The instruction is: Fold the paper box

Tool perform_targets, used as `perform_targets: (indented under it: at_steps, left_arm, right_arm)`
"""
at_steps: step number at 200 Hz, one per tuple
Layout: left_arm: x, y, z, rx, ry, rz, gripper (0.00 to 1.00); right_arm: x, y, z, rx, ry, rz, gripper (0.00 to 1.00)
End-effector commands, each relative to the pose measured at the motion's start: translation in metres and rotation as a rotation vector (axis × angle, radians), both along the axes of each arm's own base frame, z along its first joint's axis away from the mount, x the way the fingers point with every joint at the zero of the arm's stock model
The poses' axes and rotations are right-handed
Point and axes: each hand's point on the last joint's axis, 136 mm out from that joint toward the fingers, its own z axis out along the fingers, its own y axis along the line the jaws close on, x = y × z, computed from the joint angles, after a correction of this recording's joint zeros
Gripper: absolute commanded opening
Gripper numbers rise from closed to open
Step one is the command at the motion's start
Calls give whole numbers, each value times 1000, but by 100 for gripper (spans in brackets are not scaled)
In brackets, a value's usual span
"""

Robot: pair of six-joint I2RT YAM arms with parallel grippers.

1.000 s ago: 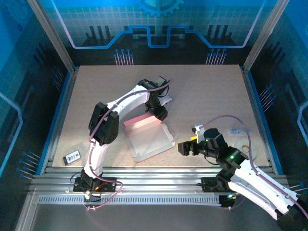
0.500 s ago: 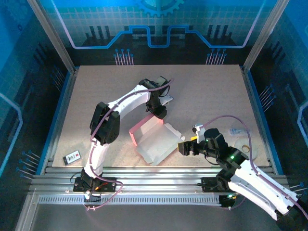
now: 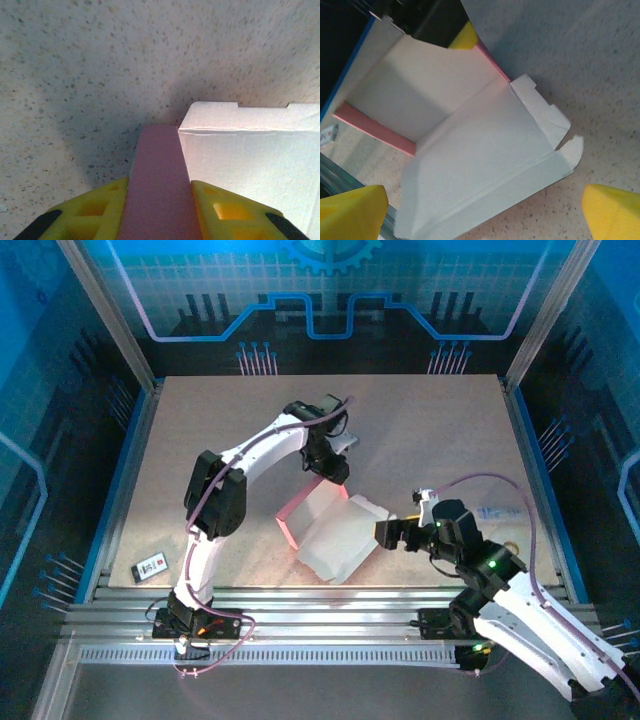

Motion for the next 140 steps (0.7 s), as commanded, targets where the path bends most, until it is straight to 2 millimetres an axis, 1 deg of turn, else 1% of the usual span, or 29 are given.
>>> perform_targets:
  at_steps: [1,22,36,50,53,65,67,90,117,140]
  left_arm:
    - [14,5,50,-210,17,163,30]
    - [22,16,62,-310,11,279,31]
    - [26,28,66,-362,17,373,32]
    - [30,41,66,-423,26,477,31]
    - [32,44,68,-444,25,502,32]
    - [34,54,67,-497,23,586,32]
    - [35,56,69,-509,17,597,32]
    - [33,74,63,-587,17,738,33]
    - [26,86,57,-639,-4,848,35]
    - [16,97,45,-651,-5,926,35]
  right_arm:
    - [-1,-15,12,-56,3,-40,100]
    - [-4,-23,16,-98,19,-60,100]
    - [-8,-20,22,-83,17,-27,100]
    - [-11,-17,27,-71,26,-11,100]
    - [-11,-17,27,-72,29,-9,100]
    - [-12,-17,27,-86,46,-9,100]
    - [-12,-17,27,-89,50,-9,100]
    - [-11,-16,25,-113,82,-2,100]
    - [-9,1,29,-62,59,67,100]
    - [-4,7,25,-61,66,84,92]
